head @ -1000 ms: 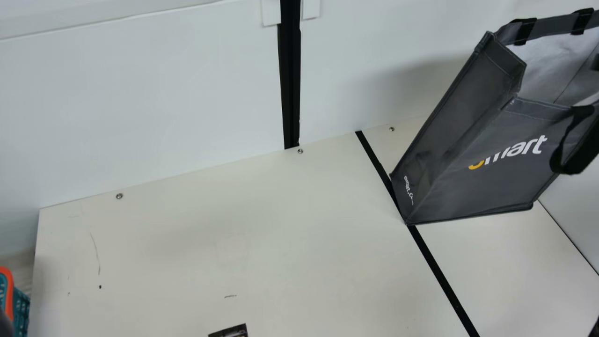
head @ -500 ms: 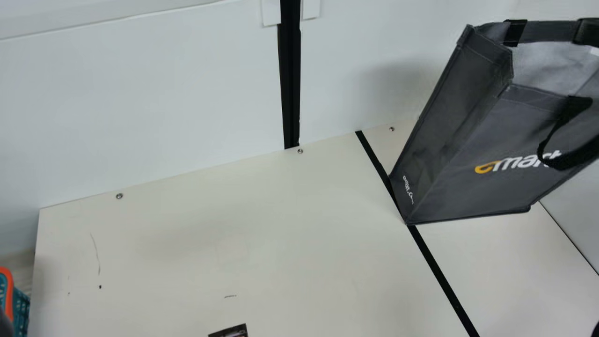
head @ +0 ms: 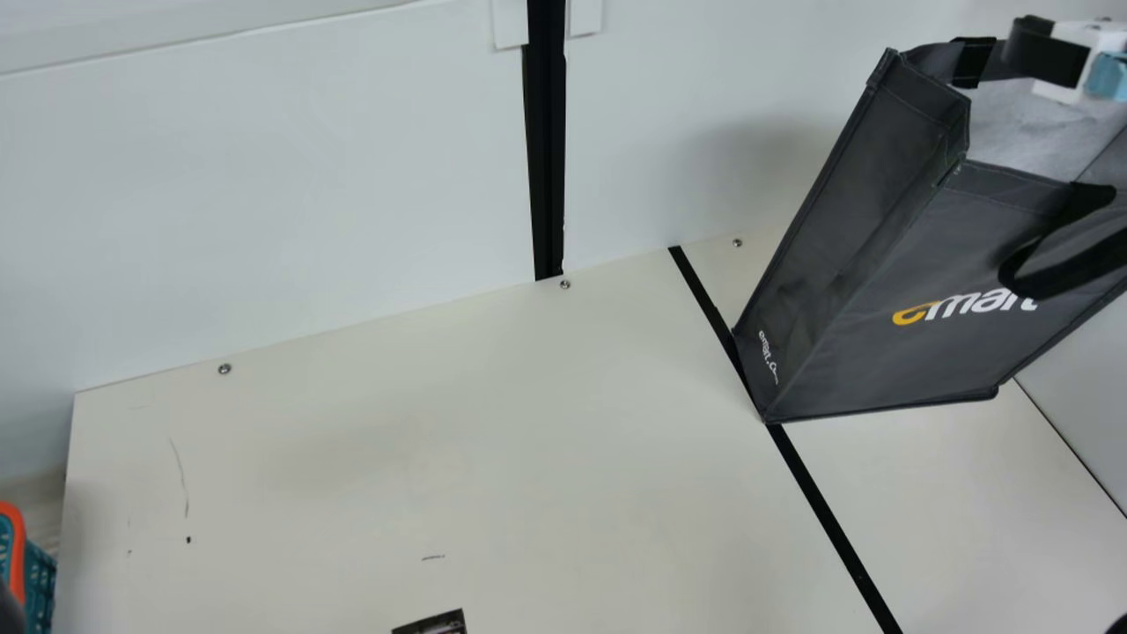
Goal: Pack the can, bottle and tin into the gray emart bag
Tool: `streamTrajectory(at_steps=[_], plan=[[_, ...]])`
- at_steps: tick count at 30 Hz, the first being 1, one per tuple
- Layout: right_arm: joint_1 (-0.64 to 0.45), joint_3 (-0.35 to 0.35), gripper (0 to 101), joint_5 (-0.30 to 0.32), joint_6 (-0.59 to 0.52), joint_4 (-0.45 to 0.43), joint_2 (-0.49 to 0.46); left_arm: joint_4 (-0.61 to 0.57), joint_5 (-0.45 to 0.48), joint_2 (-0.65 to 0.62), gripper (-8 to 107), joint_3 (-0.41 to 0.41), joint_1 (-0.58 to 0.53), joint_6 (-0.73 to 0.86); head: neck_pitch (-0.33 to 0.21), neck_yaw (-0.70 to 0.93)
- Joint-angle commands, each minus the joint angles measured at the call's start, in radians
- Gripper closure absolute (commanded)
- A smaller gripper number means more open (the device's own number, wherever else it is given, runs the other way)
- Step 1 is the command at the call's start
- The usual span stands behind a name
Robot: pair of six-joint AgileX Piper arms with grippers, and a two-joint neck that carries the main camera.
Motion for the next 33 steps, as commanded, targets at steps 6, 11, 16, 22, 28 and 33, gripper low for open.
streamTrajectory(at_steps=[6, 11, 16, 22, 28, 33], plan=[[0.092, 0.017, 11, -0.001, 0.01, -0.021, -0.027, 0.0, 0.0, 0.0, 9, 0.0, 0.0, 0.0, -0.023, -0.002], [0.16, 0.025, 11, -0.001, 0.026, -0.04, -0.043, 0.0, 0.0, 0.0, 9, 0.0, 0.0, 0.0, -0.023, -0.002], [0.232, 0.037, 11, -0.001, 0.042, -0.063, -0.058, 0.0, 0.0, 0.0, 9, 0.0, 0.0, 0.0, -0.023, -0.002], [0.319, 0.057, 11, -0.001, 0.065, -0.093, -0.077, 0.0, 0.0, 0.0, 9, 0.0, 0.0, 0.0, -0.023, -0.002], [0.396, 0.093, 11, -0.006, 0.086, -0.111, -0.098, 0.0, 0.0, 0.0, 9, 0.0, 0.0, 0.0, -0.023, -0.002], [0.462, 0.182, 11, -0.048, 0.09, -0.118, -0.131, 0.0, 0.0, 0.0, 9, 0.0, 0.0, 0.0, -0.023, -0.002]])
